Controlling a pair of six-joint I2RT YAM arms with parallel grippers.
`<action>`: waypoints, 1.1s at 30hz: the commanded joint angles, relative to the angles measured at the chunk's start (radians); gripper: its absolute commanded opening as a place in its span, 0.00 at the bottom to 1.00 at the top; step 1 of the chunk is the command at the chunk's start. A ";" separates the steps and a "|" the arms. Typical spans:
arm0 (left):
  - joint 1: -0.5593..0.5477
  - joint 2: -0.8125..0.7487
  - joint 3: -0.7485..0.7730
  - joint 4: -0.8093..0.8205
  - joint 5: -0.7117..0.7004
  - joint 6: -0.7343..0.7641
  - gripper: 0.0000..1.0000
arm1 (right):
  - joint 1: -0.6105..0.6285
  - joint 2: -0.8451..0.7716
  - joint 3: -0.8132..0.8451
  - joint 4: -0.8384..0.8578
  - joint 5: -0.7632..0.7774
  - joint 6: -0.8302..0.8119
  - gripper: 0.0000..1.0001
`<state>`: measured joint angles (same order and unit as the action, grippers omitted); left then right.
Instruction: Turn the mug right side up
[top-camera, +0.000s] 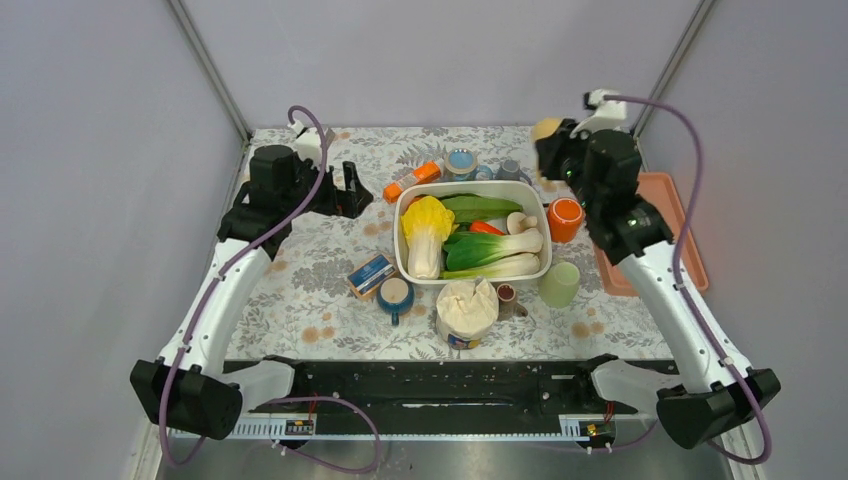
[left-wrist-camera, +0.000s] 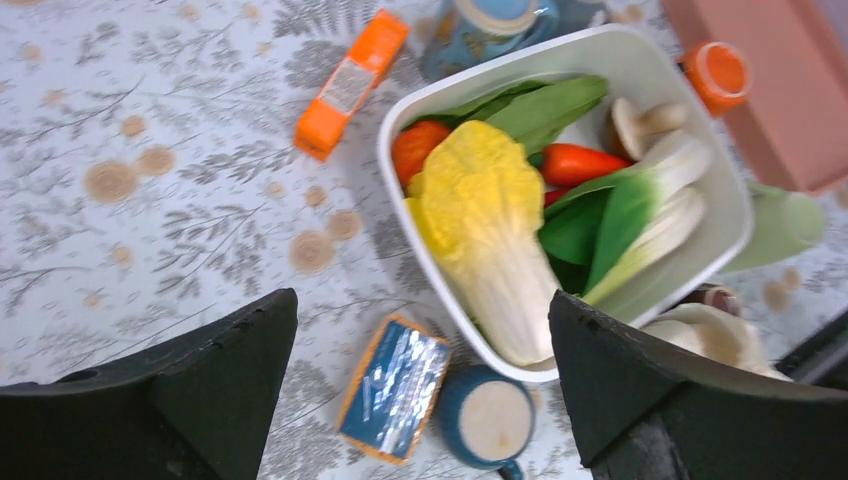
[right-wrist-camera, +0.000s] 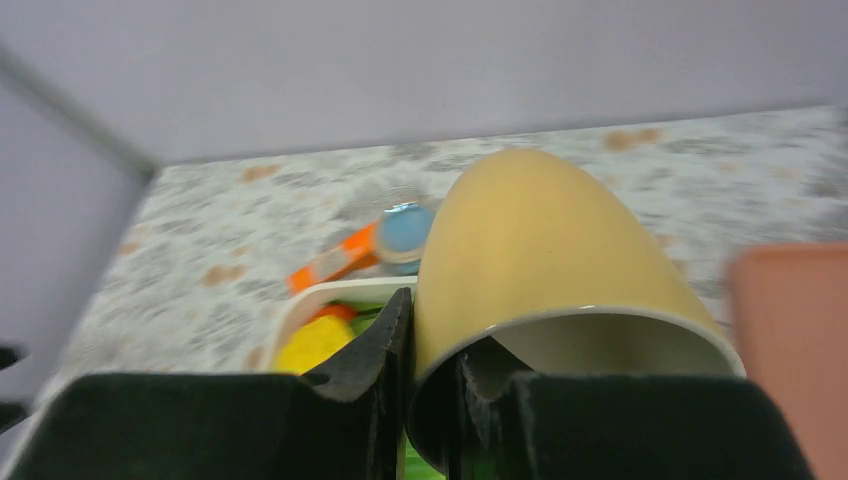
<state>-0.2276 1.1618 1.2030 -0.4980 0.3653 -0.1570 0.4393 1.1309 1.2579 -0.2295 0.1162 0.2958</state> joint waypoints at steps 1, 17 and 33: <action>0.038 -0.011 -0.056 0.016 -0.092 0.171 0.99 | -0.199 0.080 0.205 -0.305 0.183 -0.217 0.00; 0.196 0.157 -0.096 -0.080 -0.013 0.353 0.99 | -0.664 0.980 1.218 -1.028 0.038 -0.290 0.00; 0.218 0.242 -0.096 -0.088 -0.038 0.364 0.99 | -0.752 1.216 1.293 -0.922 -0.020 -0.245 0.00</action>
<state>-0.0147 1.3979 1.0924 -0.6029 0.3290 0.1879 -0.2966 2.3421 2.5187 -1.2304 0.1078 0.0498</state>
